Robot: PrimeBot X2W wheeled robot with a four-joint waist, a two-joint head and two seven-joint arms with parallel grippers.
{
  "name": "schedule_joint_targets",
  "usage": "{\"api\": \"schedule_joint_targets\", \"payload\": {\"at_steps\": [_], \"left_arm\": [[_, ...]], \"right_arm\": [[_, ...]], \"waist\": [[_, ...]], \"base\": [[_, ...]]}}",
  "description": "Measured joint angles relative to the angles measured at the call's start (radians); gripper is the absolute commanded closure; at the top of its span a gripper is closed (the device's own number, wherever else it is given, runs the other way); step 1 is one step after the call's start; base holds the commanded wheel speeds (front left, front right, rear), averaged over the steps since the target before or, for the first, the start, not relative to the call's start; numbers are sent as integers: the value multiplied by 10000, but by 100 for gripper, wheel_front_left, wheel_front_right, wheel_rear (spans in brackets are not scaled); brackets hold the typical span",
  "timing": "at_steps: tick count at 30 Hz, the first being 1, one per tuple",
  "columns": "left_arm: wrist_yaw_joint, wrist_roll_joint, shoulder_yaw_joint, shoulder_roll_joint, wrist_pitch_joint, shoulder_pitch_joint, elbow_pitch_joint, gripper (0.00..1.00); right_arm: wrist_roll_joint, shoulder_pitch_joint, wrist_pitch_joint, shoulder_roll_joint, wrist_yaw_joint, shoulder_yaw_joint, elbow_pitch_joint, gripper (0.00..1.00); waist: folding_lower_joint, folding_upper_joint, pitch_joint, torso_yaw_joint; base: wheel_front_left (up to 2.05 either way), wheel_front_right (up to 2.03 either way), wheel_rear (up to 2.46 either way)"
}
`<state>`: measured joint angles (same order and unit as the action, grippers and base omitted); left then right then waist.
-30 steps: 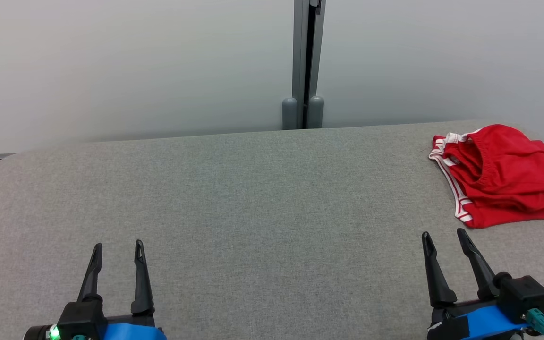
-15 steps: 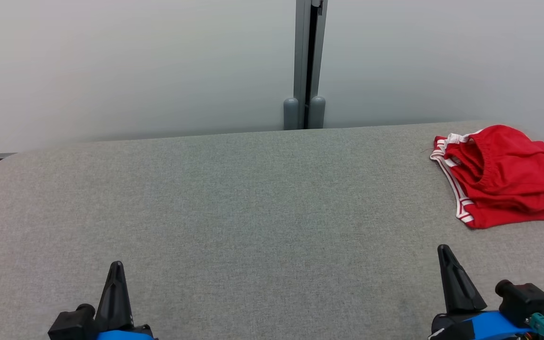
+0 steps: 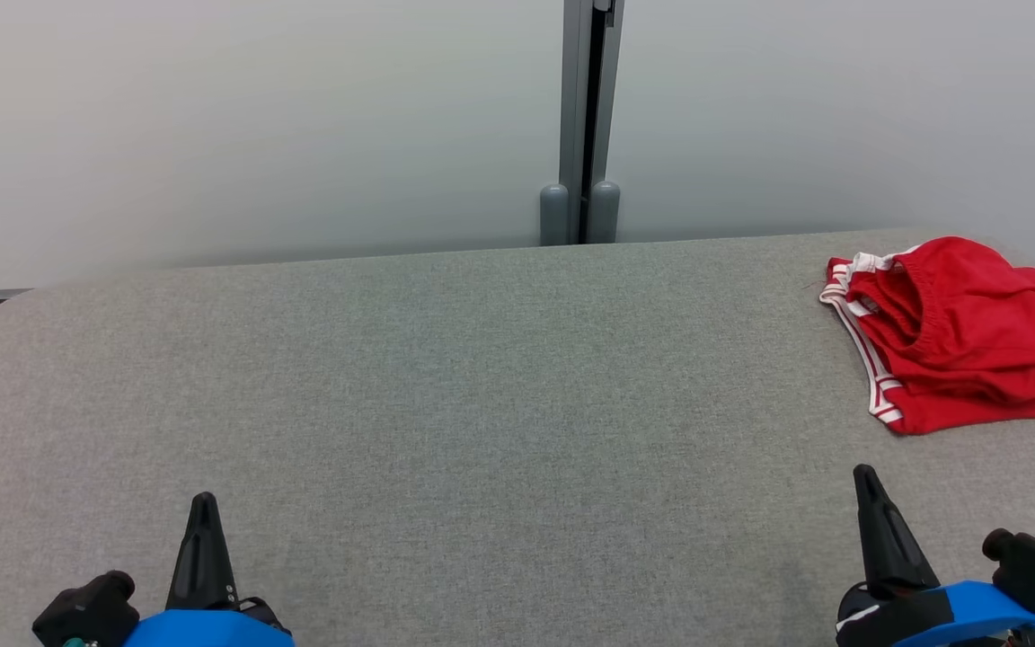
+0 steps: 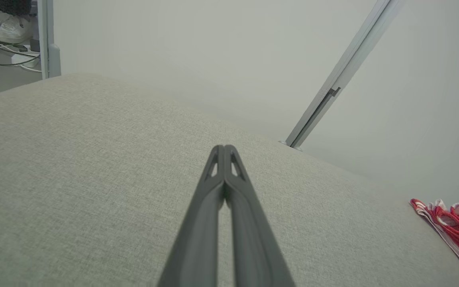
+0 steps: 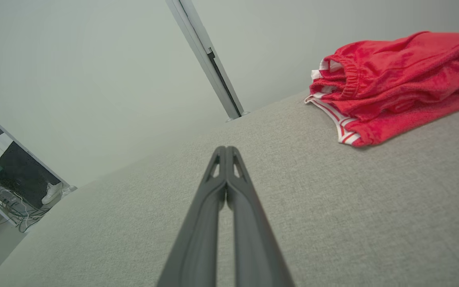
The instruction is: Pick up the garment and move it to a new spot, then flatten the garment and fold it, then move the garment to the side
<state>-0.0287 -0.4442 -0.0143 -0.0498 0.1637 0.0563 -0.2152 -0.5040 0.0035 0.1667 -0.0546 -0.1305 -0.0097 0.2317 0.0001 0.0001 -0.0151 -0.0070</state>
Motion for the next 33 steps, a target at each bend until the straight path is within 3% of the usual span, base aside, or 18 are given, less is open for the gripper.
{"api": "schedule_joint_targets", "payload": {"at_steps": [33], "left_arm": [[-422, -4882, -395, 4, -1164, -650, -121, 100]], "right_arm": [[-4642, -449, -1177, 19, 0, -431, 52, 100]], "waist": [[0, -2, 57, 22]], "base": [[0, 0, 0]]}}
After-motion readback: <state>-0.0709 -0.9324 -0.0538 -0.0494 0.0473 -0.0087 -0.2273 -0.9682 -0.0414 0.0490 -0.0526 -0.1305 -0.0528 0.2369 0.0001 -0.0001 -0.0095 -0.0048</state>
